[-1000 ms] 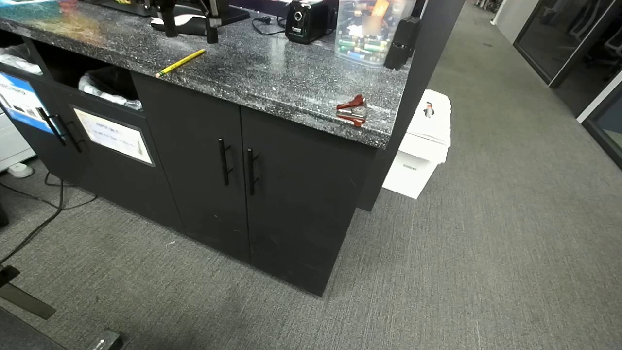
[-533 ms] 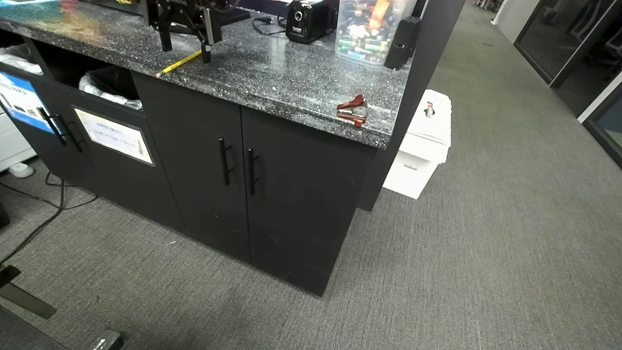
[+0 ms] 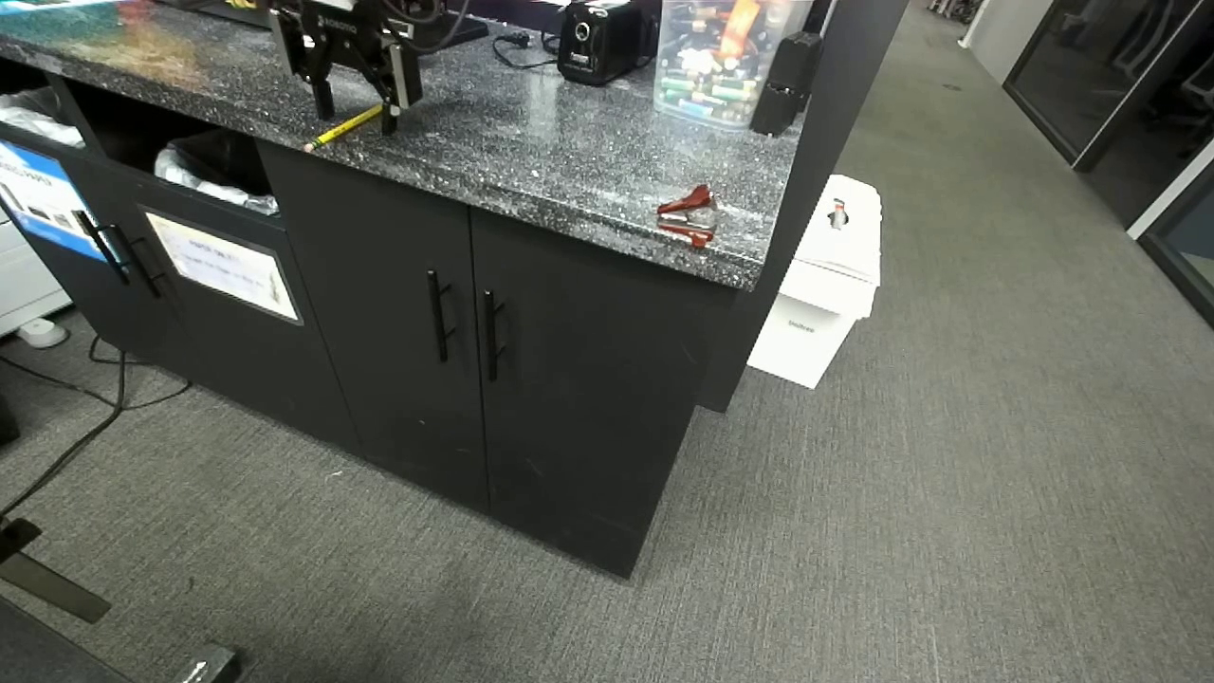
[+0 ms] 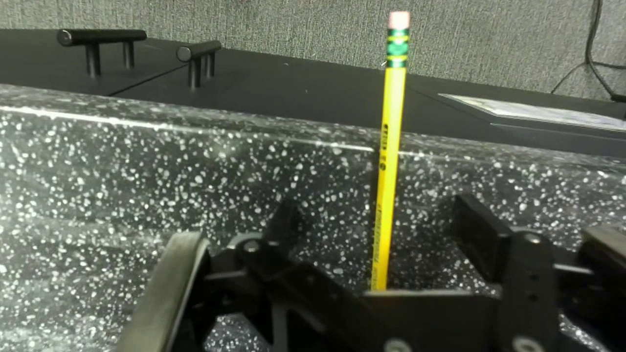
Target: Move the pencil to the right
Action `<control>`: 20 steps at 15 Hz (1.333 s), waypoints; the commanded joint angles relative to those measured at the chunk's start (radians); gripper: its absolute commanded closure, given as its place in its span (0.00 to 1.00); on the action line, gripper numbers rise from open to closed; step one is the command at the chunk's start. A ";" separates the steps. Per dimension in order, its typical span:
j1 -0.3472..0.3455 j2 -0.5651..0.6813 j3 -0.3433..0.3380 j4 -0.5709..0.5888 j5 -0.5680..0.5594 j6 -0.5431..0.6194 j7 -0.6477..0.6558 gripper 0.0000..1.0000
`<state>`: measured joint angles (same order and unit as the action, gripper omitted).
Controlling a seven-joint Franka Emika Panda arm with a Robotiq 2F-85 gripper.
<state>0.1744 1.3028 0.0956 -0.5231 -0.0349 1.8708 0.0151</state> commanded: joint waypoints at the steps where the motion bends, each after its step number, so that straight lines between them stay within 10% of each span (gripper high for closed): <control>1: 0.010 0.041 0.008 0.056 0.005 0.029 -0.008 0.50; 8: 0.033 0.094 -0.016 0.168 0.019 0.009 0.012 0.99; 20: -0.044 -0.037 -0.022 0.074 0.046 0.087 0.081 0.98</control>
<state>0.1653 1.3082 0.0788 -0.4408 -0.0284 1.9833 0.0690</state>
